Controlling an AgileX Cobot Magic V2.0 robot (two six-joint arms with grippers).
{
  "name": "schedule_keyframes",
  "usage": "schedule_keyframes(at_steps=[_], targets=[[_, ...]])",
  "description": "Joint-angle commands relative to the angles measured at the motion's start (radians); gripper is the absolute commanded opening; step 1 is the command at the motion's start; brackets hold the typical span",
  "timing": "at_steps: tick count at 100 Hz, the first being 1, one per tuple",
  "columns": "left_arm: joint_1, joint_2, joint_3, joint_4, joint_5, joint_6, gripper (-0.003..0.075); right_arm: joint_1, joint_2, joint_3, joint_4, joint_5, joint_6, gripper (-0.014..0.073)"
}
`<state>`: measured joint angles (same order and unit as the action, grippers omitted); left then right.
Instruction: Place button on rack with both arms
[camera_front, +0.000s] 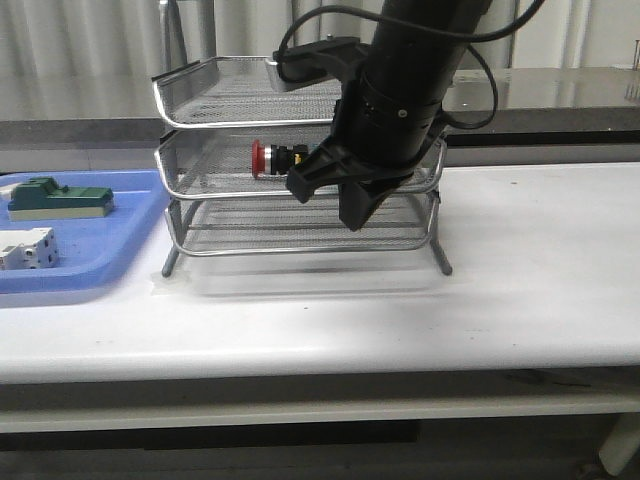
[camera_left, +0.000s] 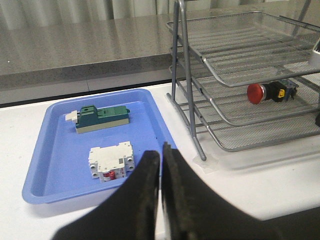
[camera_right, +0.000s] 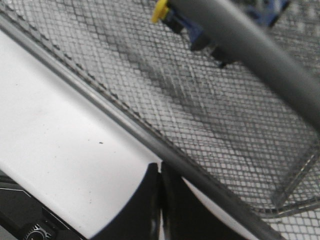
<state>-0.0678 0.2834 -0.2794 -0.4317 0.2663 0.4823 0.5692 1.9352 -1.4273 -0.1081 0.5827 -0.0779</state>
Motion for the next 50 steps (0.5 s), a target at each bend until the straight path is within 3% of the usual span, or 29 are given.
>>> schedule_keyframes(at_steps=[1,50], targets=[[0.002,0.007,-0.030,-0.019,-0.073,-0.007,0.0004,-0.013,-0.052,-0.048,-0.028,-0.041,-0.012,-0.0071],[0.002,0.007,-0.030,-0.019,-0.073,-0.007,0.0004,-0.013,-0.155,-0.044,0.030,0.129,0.019,-0.0071]])
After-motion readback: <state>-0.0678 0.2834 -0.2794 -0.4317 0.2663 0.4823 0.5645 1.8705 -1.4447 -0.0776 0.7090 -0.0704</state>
